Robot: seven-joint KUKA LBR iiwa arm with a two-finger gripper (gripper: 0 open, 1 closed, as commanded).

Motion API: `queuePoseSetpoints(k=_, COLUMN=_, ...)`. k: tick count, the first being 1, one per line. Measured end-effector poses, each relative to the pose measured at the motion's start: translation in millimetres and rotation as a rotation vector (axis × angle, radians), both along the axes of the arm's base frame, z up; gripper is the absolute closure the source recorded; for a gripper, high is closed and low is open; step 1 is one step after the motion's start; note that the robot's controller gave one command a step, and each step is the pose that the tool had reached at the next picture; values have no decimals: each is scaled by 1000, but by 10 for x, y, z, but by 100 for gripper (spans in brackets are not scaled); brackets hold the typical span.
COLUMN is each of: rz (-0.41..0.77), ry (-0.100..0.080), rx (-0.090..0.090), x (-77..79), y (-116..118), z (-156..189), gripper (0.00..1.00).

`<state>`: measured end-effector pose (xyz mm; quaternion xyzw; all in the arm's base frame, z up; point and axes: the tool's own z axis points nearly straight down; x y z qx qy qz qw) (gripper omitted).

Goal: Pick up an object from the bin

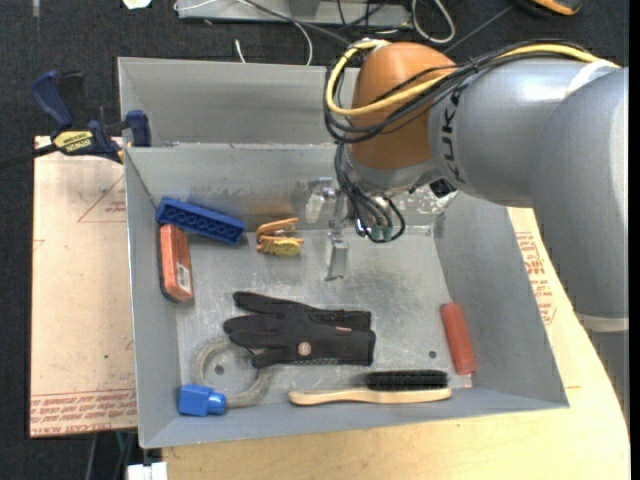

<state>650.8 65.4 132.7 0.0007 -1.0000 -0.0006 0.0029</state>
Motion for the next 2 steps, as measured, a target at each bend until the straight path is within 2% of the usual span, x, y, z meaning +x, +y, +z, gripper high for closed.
queuePoseSetpoints(k=1, rz=-1, ry=-8, rx=0, x=21, y=-2, z=50, gripper=0)
queuePoseSetpoints(k=2, rz=108, ry=-16, rx=1, x=-430, y=25, z=-341, gripper=0)
